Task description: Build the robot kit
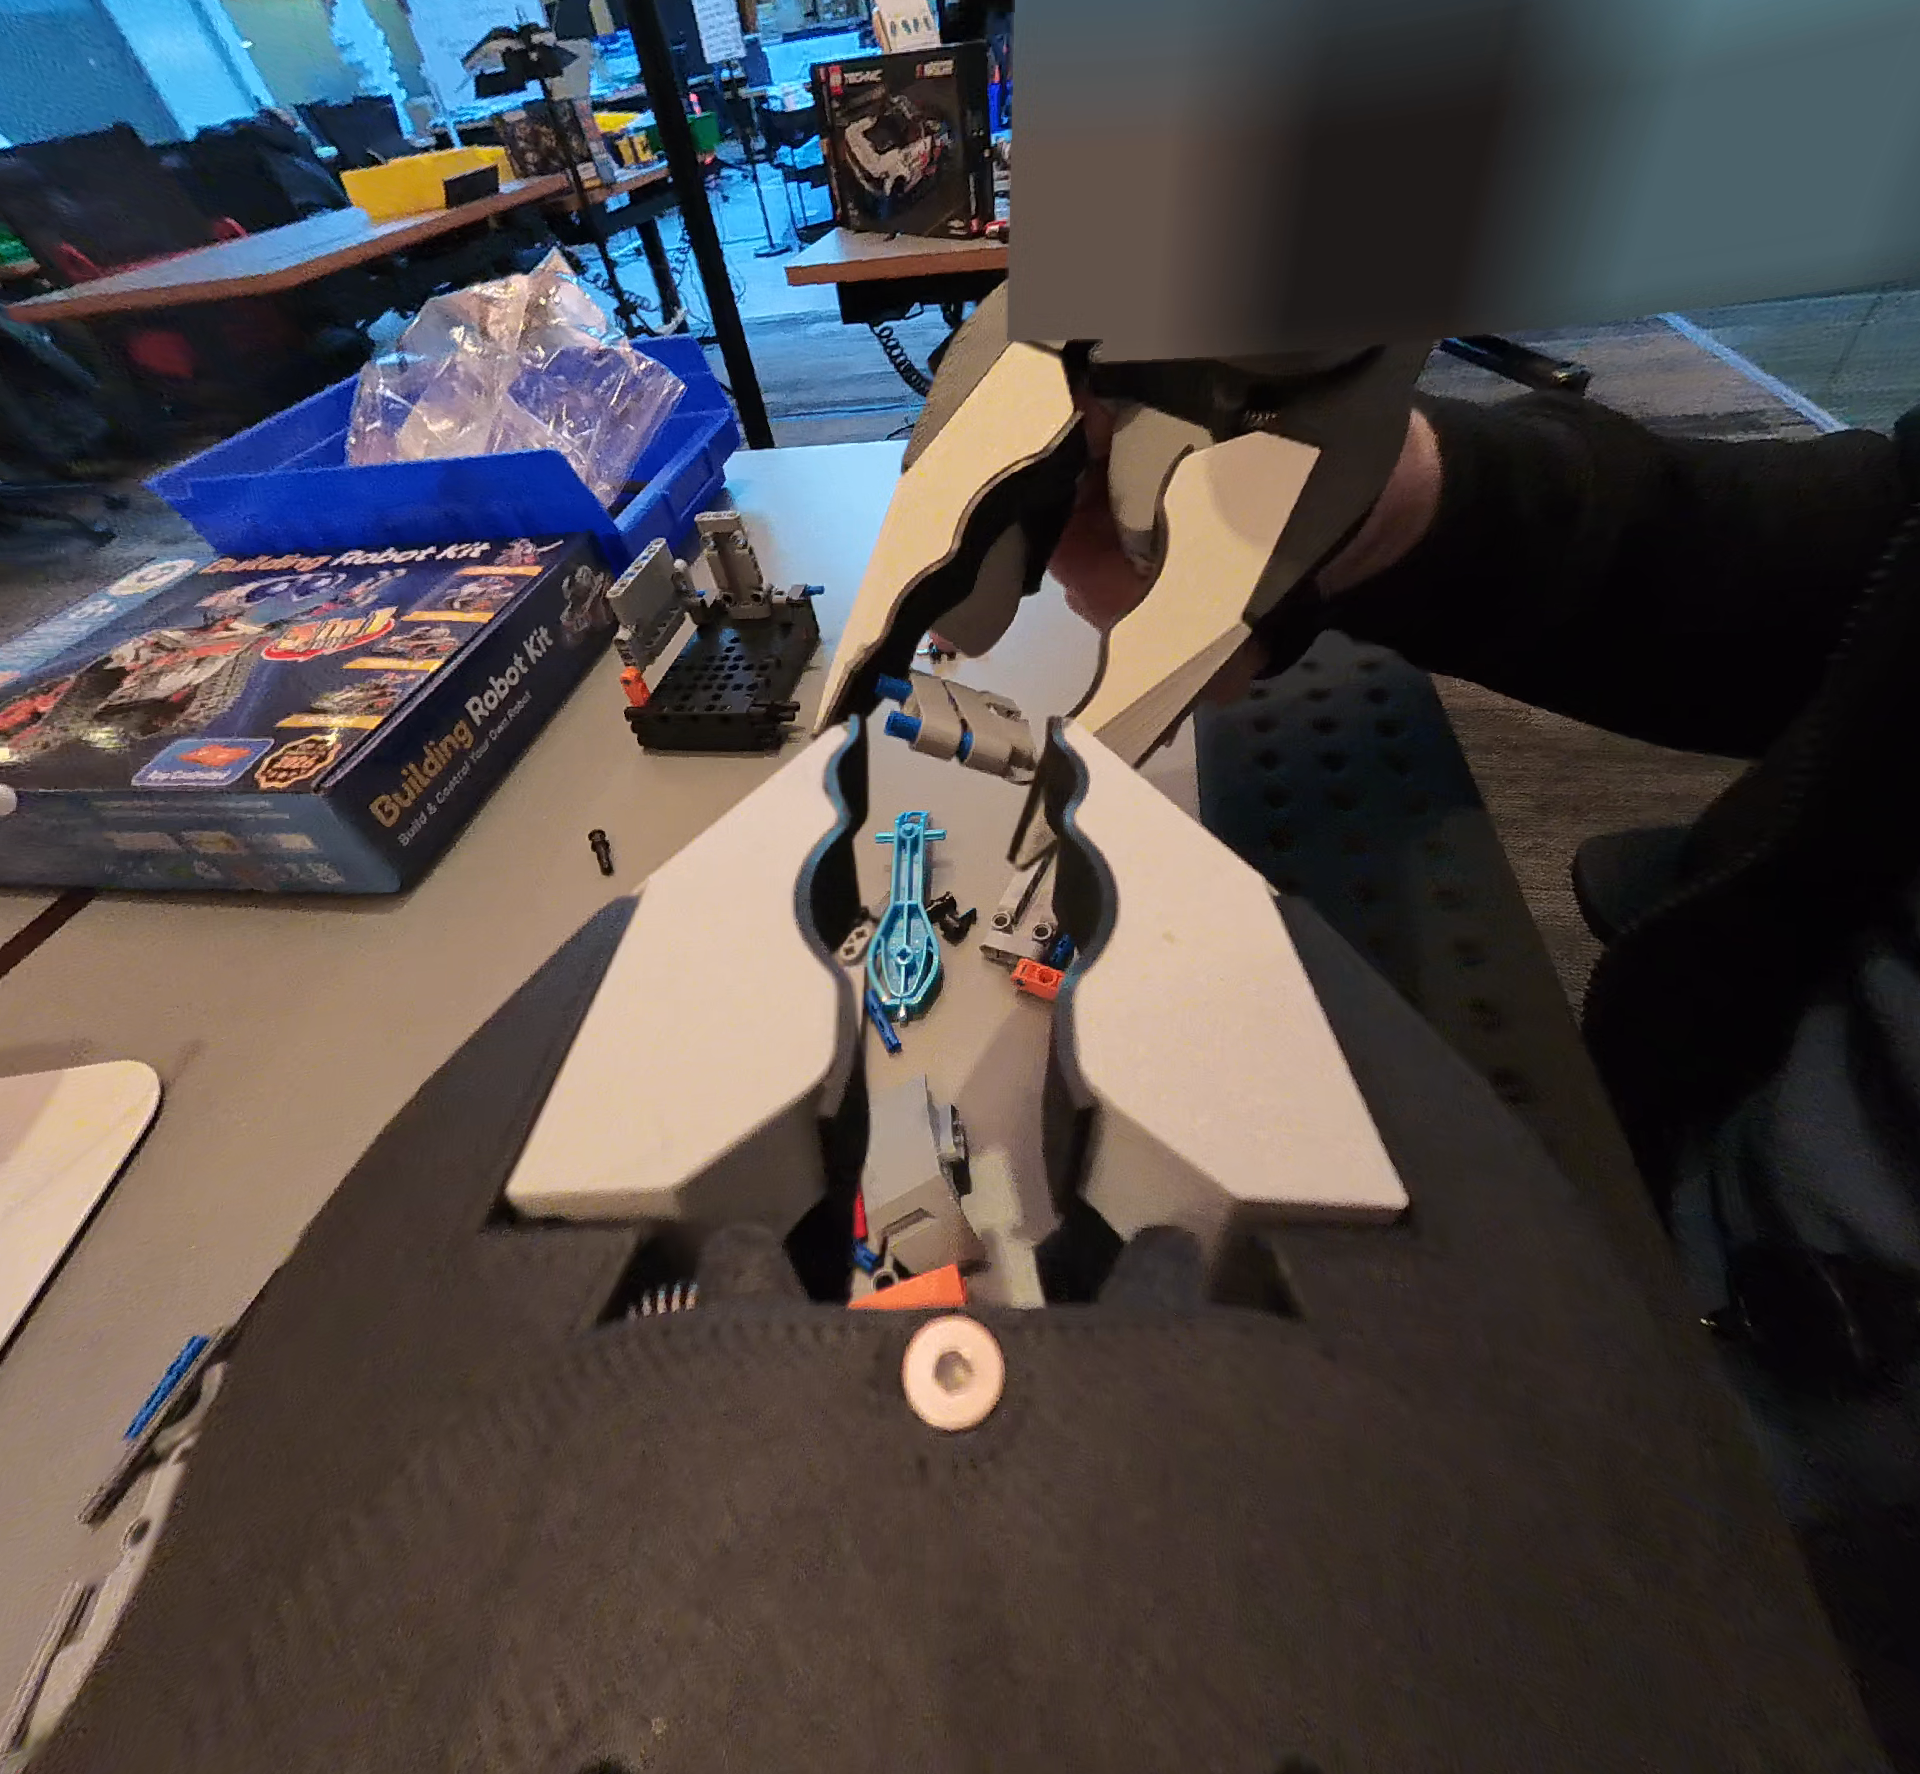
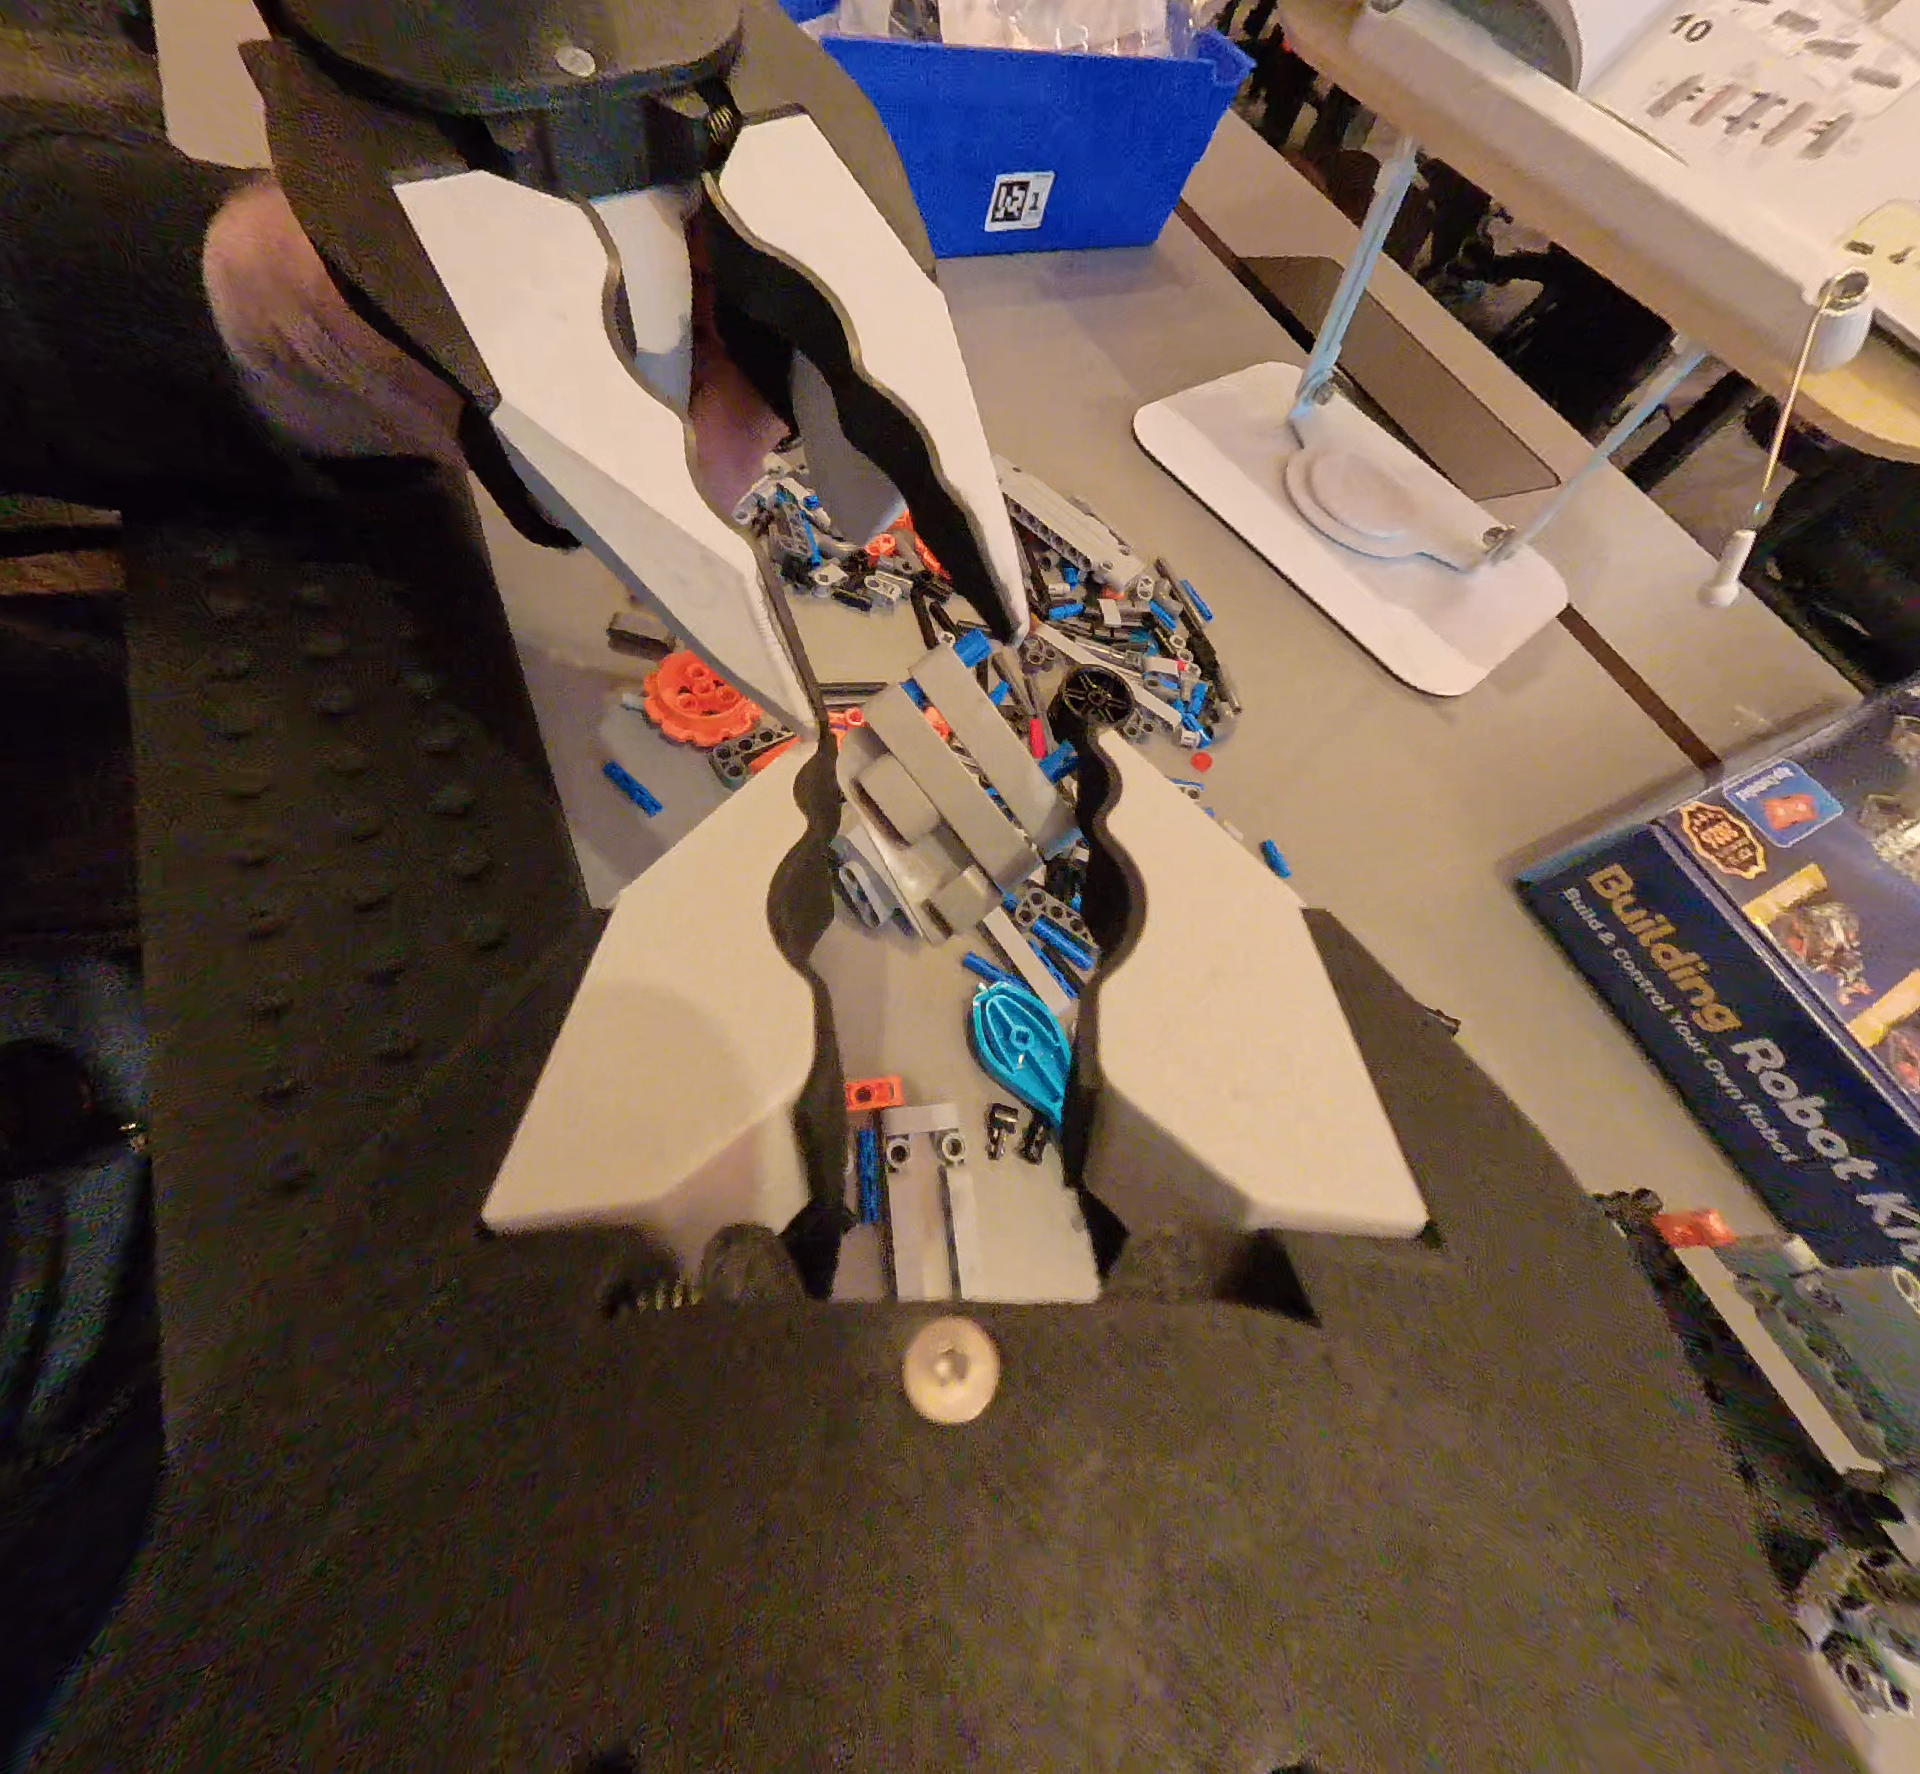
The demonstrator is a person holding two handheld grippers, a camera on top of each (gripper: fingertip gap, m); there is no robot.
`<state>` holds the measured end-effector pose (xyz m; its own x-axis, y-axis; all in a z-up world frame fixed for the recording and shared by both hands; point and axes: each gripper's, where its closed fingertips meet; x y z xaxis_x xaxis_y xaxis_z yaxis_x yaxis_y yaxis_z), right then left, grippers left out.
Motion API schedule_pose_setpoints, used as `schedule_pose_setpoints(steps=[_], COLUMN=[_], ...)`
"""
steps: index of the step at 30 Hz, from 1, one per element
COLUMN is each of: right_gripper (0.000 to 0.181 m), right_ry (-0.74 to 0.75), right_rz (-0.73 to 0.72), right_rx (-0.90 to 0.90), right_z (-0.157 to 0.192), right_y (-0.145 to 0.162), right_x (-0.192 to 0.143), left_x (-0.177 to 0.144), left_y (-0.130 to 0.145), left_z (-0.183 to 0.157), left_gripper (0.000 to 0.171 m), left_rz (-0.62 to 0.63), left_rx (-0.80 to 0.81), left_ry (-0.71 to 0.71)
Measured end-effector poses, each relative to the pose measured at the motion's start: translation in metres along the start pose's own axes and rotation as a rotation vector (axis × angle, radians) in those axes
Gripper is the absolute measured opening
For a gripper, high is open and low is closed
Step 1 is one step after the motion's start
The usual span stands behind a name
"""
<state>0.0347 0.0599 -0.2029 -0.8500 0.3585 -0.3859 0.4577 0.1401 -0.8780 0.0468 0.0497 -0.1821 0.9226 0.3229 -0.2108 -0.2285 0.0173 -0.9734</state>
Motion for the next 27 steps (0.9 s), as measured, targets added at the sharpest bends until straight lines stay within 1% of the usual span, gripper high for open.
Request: schedule_pose_setpoints(steps=[2, 3, 8, 12, 15, 16, 17, 18, 19, 21, 24, 27], right_gripper=[0.044, 0.044, 0.043, 0.043, 0.043, 0.042, 0.030, 0.030, 0.034, 0.035, 0.046, 0.044], right_ry=[-0.001, -0.001, -0.009, -0.029, -0.024, -0.026, -0.043, -0.051, -0.025, 0.014, 0.007, 0.000], right_rz=[0.007, 0.014, 0.032, 0.035, 0.040, 0.019, -0.030, -0.045, -0.029, -0.002, 0.018, 0.012], right_rx=[-0.027, -0.039, -0.023, -0.016, -0.021, -0.014, 0.000, 0.001, -0.026, -0.065, -0.027, -0.026], right_z=[0.002, 0.003, 0.006, 0.010, 0.008, 0.007, 0.008, 0.008, 0.004, -0.001, -0.007, -0.010], right_y=[0.001, 0.002, 0.004, 0.001, 0.000, -0.004, -0.013, -0.017, -0.015, -0.008, 0.005, 0.009], right_x=[0.000, 0.001, 0.003, 0.003, 0.003, 0.002, -0.001, -0.004, -0.003, 0.002, 0.004, 0.002], left_x=[0.000, 0.001, 0.002, 0.000, 0.000, -0.001, -0.001, 0.000, 0.001, -0.001, -0.004, -0.008], left_y=[0.003, 0.004, 0.007, 0.007, 0.008, 0.009, 0.014, 0.015, 0.013, 0.010, 0.012, 0.010], left_z=[0.002, -0.001, -0.002, -0.006, -0.004, -0.001, 0.004, 0.003, 0.003, 0.007, 0.011, 0.016], left_gripper=[0.023, 0.020, 0.021, 0.022, 0.020, 0.001, 0.001, 0.001, 0.001, 0.001, 0.000, 0.001], left_rz=[0.018, 0.025, 0.101, 0.150, 0.178, 0.199, 0.225, 0.217, 0.186, 0.157, 0.131, 0.070], left_rx=[0.007, 0.017, 0.132, 0.142, 0.164, 0.185, 0.206, 0.188, 0.141, 0.099, 0.034, -0.076], left_ry=[-0.009, 0.008, -0.012, 0.042, 0.045, 0.028, 0.003, 0.016, 0.037, 0.037, 0.065, 0.104])
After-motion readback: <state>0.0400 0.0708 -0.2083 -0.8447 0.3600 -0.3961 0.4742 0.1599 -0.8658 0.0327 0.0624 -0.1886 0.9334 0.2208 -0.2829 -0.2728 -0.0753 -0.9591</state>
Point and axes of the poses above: each gripper's, where its closed fingertips meet, x out along the fingers, y out of its underside, z = x × y across the jaws, and after that the axes turned 9 degrees about y, right-handed
